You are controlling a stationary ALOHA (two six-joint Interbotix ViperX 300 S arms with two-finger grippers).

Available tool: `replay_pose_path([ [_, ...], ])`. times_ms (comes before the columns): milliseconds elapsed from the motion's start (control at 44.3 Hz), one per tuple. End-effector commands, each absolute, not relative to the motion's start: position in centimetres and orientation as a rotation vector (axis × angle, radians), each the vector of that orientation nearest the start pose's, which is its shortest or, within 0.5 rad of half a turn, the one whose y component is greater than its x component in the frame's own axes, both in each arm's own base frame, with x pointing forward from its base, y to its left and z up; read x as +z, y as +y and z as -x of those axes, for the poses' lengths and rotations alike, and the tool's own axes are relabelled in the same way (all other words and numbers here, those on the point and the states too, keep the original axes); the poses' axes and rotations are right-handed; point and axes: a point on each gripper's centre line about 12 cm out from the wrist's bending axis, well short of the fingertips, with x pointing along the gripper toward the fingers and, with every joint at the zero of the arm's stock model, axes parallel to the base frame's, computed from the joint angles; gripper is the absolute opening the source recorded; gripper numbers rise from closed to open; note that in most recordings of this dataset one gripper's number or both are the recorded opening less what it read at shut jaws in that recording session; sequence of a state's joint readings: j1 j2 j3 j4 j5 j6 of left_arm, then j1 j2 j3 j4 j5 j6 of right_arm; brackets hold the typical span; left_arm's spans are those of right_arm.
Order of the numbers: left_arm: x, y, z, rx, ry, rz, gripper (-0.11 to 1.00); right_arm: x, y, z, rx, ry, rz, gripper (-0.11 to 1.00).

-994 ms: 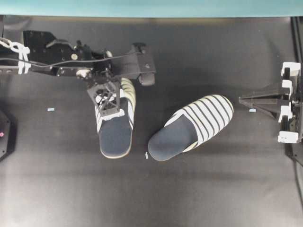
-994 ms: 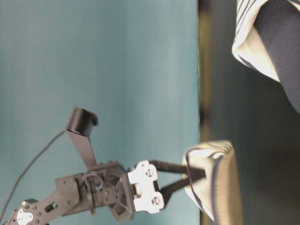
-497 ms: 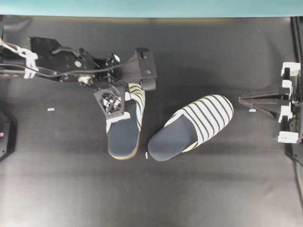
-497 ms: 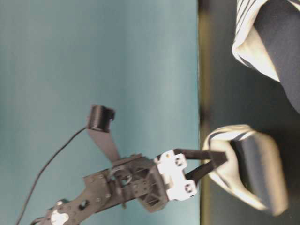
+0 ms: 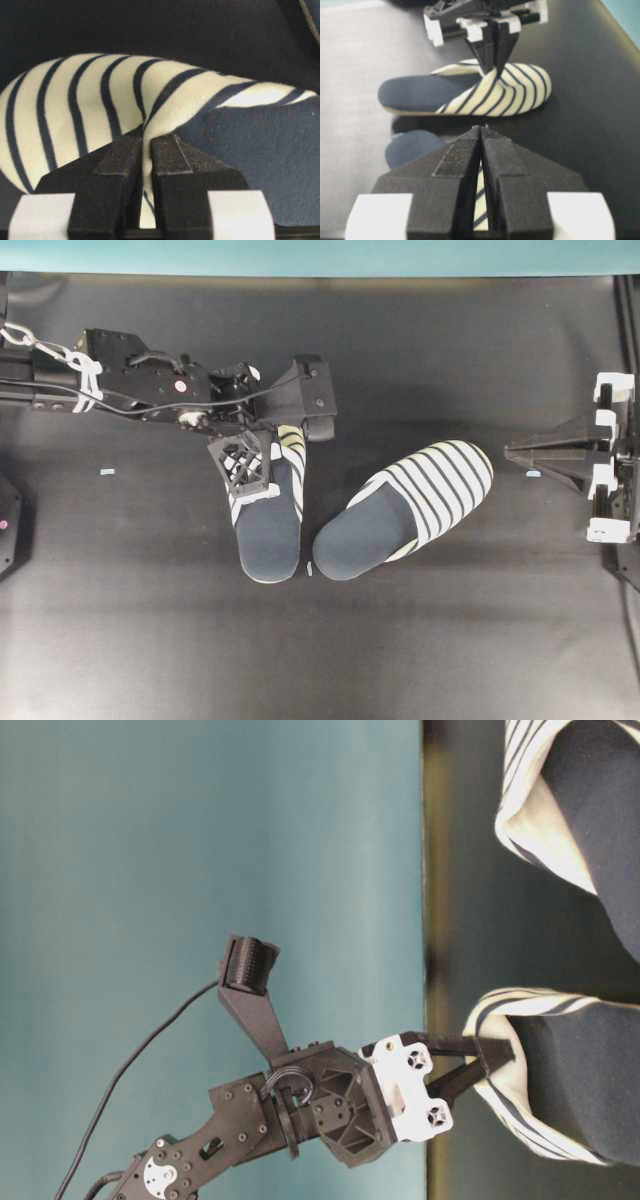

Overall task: Arrange the slippers with the left arm.
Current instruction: 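Rotate the left slipper to point straight forward, then release it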

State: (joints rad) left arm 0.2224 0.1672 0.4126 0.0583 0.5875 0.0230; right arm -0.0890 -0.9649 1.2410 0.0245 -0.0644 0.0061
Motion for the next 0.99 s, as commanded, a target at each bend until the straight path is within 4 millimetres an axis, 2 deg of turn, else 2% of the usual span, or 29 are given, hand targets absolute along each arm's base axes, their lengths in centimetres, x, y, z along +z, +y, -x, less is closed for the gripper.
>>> replay_pose_path([
  [0,14.3,9.1,-39.7,0.176,1.159,0.036,0.01,24.3,-1.9,-19.2,-0.101,0.200,-0.051,0.00],
  [203,14.3,8.4,-39.8,0.126,1.158,-0.029,0.01,24.3,-1.9,-19.2,-0.101,0.197,-0.050,0.00],
  [519,14.5,8.4,-40.3,0.139,1.110,-0.014,0.02,24.0,-1.9,-19.2,-0.101,0.206,-0.052,0.00],
  [678,14.6,8.4,-40.3,0.140,1.110,-0.013,0.09,24.0,-1.9,-19.2,-0.101,0.206,-0.052,0.00],
  [768,14.5,8.4,-40.2,0.139,1.112,-0.014,0.16,24.0,-1.9,-19.1,-0.101,0.205,-0.052,0.00],
  [836,14.5,8.4,-40.2,0.134,1.112,-0.019,0.26,24.0,-1.9,-19.2,-0.101,0.206,-0.052,0.00],
  [971,14.3,7.9,-40.2,0.113,1.118,-0.044,0.63,23.9,-1.9,-19.1,-0.101,0.208,-0.052,0.00],
])
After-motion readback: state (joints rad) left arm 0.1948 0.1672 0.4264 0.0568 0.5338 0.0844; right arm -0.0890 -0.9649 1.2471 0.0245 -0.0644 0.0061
